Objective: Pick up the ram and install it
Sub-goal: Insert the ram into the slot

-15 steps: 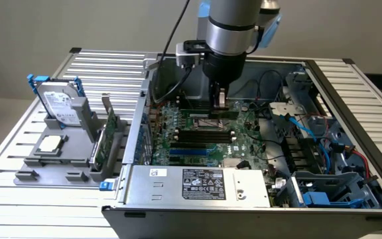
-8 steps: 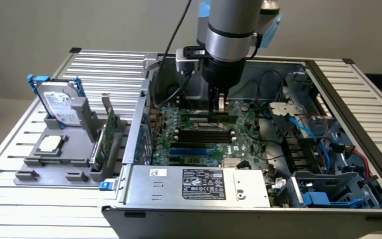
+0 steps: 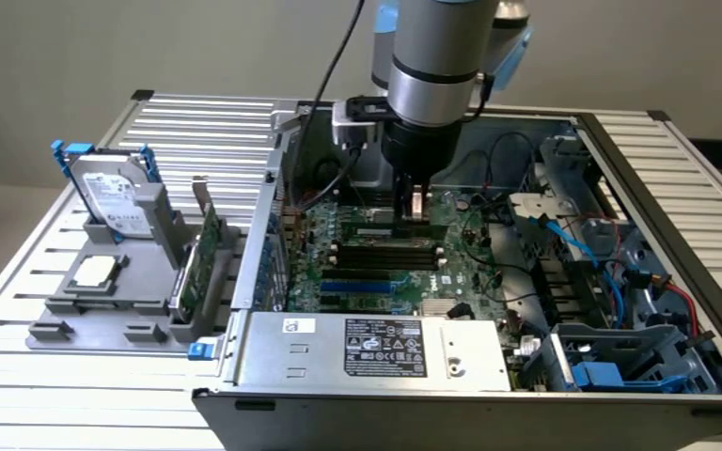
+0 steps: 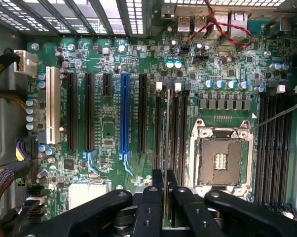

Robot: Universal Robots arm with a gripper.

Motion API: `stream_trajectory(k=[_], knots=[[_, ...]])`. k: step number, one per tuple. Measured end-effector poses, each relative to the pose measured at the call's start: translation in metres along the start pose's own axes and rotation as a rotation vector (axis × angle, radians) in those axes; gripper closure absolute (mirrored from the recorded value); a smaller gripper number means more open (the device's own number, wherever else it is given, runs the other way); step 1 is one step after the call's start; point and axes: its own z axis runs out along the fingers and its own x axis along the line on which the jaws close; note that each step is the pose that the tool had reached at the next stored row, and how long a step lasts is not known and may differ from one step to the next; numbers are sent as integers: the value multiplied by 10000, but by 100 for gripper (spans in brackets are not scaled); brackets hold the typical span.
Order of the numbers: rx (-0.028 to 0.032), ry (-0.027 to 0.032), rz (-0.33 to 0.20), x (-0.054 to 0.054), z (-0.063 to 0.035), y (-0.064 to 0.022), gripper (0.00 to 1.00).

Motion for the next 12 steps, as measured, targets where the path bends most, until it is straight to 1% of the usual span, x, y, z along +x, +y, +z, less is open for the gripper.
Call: stream_trajectory(k=[7,12], knots=[[-47,6,1,56,101,-1,86],[-61,6,2,58,190,2,86]])
